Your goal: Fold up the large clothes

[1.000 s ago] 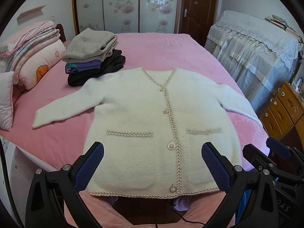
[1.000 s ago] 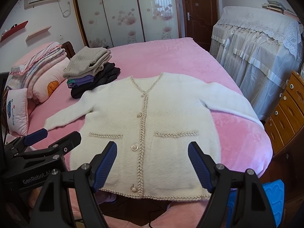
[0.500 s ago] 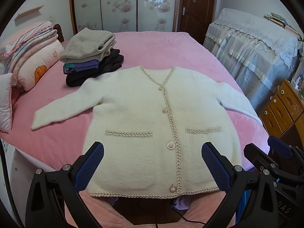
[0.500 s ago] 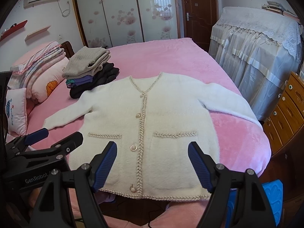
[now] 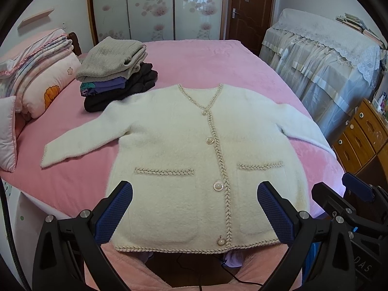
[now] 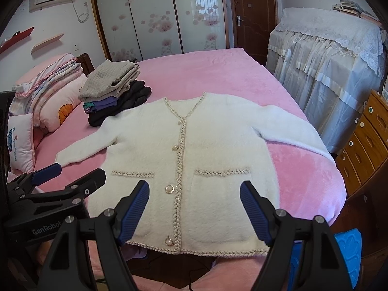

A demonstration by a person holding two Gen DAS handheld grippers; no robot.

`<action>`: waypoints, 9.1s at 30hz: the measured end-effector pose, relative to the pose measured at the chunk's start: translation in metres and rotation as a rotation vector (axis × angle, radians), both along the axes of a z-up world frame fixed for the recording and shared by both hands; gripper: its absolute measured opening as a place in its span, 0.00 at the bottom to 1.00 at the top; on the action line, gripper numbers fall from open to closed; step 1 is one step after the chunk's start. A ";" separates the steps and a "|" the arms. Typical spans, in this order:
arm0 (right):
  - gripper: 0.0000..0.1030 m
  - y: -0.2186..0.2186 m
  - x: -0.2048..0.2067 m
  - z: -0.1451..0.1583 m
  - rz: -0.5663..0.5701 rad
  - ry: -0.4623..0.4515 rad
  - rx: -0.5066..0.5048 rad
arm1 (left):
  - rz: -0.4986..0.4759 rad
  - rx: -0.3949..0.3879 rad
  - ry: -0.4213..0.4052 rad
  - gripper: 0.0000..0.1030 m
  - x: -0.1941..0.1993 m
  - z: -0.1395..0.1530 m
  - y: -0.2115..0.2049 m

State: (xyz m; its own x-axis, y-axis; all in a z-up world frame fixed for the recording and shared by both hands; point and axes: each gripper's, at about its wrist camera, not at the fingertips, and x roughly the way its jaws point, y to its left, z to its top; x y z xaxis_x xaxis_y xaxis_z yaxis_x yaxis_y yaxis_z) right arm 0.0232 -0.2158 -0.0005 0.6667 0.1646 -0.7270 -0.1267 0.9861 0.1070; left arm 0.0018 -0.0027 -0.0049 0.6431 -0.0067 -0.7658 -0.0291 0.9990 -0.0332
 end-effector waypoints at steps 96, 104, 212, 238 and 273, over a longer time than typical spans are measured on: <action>0.75 -0.282 0.116 0.021 -0.478 -0.124 0.034 | -0.256 0.171 -0.317 0.99 0.179 0.067 -0.216; 0.75 -0.349 0.146 -0.055 -0.568 0.035 0.241 | -0.289 0.124 -0.292 0.99 0.236 -0.012 -0.275; 0.38 -0.178 0.294 -0.198 -0.236 0.162 0.166 | -0.214 -0.001 -0.040 0.11 0.412 -0.044 -0.127; 0.41 -0.113 0.257 -0.166 -0.103 0.099 -0.223 | 0.120 -0.454 0.046 0.33 0.341 -0.186 0.089; 0.42 -0.144 0.383 -0.178 -0.227 0.100 -0.118 | 0.072 -0.111 0.134 0.71 0.395 -0.208 0.027</action>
